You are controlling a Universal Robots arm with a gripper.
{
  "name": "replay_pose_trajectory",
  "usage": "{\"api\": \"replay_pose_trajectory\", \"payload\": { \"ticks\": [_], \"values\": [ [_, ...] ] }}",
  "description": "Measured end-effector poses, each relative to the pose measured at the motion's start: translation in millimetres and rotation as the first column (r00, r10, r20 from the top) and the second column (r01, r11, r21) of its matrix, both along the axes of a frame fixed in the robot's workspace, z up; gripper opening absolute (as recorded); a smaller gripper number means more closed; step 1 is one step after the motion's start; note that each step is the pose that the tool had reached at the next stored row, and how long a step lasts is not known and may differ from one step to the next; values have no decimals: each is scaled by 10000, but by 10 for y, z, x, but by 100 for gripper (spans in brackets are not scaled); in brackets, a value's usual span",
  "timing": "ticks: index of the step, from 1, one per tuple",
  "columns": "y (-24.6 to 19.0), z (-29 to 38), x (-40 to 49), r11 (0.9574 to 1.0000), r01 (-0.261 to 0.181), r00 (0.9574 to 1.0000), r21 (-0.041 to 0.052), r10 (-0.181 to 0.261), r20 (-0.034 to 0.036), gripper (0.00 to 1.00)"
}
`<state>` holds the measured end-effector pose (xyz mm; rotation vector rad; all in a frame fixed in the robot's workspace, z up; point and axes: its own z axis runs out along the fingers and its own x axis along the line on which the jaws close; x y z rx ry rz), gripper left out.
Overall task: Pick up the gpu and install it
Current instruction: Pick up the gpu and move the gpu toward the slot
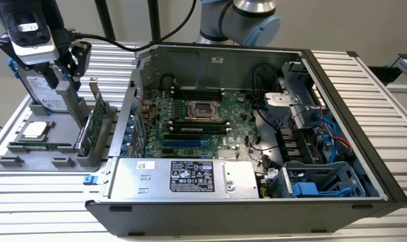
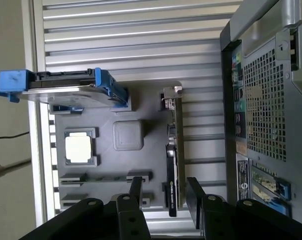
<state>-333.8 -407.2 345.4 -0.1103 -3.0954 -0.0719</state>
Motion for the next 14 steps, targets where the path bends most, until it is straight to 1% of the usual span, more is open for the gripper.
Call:
{"api": "replay_pose_trajectory", "payload": {
  "ticks": [14],
  "values": [
    [0,-37,0,10000,0,10000,0,0,-25,100]
  ]
}}
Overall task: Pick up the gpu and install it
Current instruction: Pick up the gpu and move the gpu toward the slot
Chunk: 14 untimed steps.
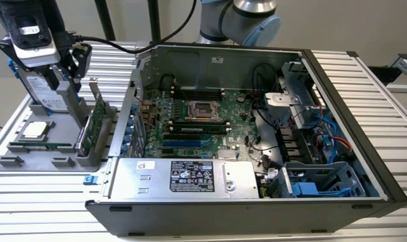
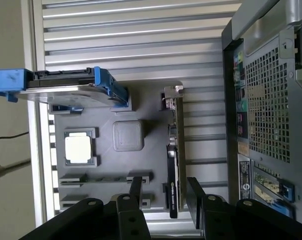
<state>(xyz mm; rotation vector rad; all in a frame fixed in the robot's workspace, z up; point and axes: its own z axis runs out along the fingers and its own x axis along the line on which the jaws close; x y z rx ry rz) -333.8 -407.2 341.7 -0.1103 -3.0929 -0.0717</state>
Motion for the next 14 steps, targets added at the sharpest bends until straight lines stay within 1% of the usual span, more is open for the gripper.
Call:
{"api": "replay_pose_trajectory", "payload": {
  "ticks": [14],
  "values": [
    [0,-25,0,10000,0,10000,1,0,-5,100]
  ]
}}
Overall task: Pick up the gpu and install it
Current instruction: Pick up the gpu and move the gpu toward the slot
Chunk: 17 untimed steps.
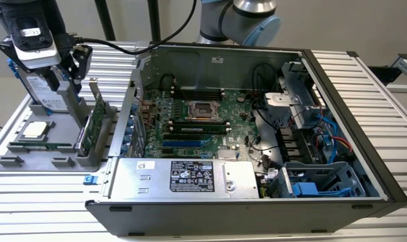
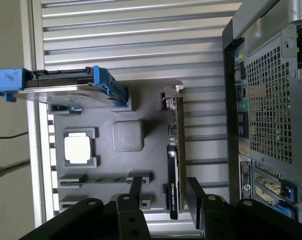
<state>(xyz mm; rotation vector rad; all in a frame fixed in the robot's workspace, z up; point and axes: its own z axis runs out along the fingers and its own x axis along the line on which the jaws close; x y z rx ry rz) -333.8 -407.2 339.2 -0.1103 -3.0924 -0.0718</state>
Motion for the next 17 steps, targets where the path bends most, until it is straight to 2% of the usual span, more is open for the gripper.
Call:
{"api": "replay_pose_trajectory", "payload": {
  "ticks": [6,17],
  "values": [
    [0,-21,0,10000,0,10000,-1,0,0,100],
    [0,-98,0,10000,0,10000,-1,0,-22,100]
  ]
}}
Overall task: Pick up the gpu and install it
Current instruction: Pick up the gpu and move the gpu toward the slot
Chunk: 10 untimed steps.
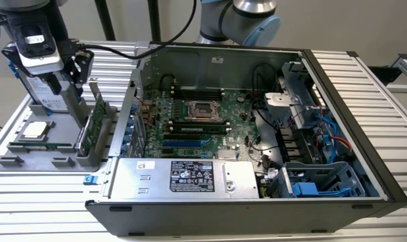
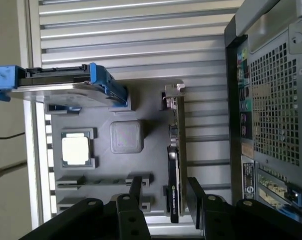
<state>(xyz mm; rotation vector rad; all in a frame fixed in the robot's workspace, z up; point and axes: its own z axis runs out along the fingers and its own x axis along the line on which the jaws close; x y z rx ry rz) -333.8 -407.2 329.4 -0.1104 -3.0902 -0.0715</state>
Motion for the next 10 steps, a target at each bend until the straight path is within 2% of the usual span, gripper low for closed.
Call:
{"api": "replay_pose_trajectory", "payload": {
  "ticks": [7,10],
  "values": [
    [0,-58,0,10000,0,10000,0,0,-4,100],
    [-1,-76,1,10000,-18,10000,-1,18,43,100]
  ]
}}
